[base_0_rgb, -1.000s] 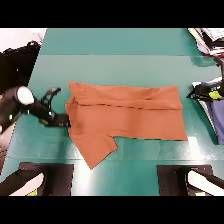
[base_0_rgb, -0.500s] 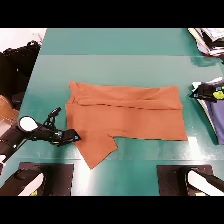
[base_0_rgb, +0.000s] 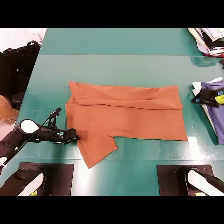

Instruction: Fold the shirts.

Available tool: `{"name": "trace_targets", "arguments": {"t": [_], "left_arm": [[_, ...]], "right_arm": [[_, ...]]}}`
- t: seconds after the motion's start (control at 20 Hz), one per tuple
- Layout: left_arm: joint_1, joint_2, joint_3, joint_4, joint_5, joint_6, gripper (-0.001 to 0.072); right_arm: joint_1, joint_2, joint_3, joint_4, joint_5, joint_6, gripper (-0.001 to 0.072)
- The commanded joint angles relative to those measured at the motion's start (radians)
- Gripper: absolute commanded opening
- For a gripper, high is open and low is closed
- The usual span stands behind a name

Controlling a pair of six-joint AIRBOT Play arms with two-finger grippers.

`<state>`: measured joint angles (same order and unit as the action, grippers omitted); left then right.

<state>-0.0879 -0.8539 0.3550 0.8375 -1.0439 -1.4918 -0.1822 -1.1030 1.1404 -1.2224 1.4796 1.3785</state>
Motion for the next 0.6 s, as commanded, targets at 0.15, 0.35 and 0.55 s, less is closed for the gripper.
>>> {"name": "trace_targets", "arguments": {"t": [0.15, 0.35, 0.55], "left_arm": [[0.0, 0.001, 0.078, -0.007, -0.018, 0.036, 0.0024], [0.0, 0.001, 0.09, -0.016, -0.014, 0.049, 0.0025], [0.0, 0.001, 0.09, -0.016, -0.011, 0.052, 0.0024]], "right_arm": [[-0.289, 0.124, -0.383, -0.008, 0.016, -0.006, 0.0385], [-0.423, 0.136, -0.617, 0.037, -0.05, -0.032, 0.0385], [-0.409, 0.056, -0.679, 0.154, -0.138, -0.063, 0.0385]]}}
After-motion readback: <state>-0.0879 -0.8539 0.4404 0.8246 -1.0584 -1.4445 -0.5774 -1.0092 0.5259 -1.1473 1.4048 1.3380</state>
